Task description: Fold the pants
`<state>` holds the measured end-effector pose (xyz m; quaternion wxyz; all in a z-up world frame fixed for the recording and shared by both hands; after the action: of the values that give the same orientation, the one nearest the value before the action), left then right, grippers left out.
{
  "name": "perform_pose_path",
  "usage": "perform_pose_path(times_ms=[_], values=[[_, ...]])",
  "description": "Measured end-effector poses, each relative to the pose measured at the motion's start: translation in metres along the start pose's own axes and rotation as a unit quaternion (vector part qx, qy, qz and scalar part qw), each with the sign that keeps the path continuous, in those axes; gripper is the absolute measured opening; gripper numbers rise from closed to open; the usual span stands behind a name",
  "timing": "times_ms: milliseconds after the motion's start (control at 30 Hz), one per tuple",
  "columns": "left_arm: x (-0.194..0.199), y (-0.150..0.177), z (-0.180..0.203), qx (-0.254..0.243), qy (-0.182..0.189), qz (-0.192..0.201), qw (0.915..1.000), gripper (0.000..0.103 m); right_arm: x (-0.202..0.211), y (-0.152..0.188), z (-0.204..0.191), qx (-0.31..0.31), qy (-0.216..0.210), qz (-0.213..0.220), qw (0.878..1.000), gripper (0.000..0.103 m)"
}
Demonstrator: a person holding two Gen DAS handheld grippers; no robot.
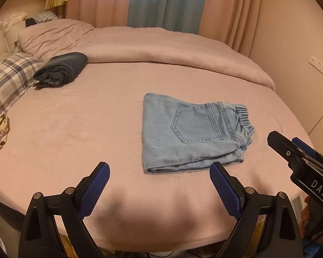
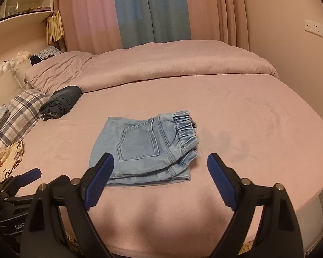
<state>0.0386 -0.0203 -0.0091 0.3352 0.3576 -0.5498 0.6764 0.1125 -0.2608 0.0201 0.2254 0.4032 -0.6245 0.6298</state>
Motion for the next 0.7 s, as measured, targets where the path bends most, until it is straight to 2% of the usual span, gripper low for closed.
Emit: perform_pose_path(times_ms=[333,700], values=[[-0.004,0.003,-0.007,0.013,-0.004,-0.006,0.9999,0.094,-0.001,0.002,-0.003,0.002,0.019,-0.002,1.000,0.089],[-0.005,0.005,-0.007,0.012,-0.004,-0.006,0.9999,0.094,-0.010,0.006,-0.010,0.011,0.015,-0.012,1.000,0.089]])
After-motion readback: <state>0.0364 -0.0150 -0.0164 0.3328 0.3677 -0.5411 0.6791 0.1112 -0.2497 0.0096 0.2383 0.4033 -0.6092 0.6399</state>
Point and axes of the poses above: each gripper's, at about its wrist camera, not at the fingertips, and x roughly against the way its jaws point, z to its right, y to its underside, the point moved 4 cm from there along -x, roughly the way its jaws point, and after that the axes turned 14 degrees about -z, right-handed, at the moved point
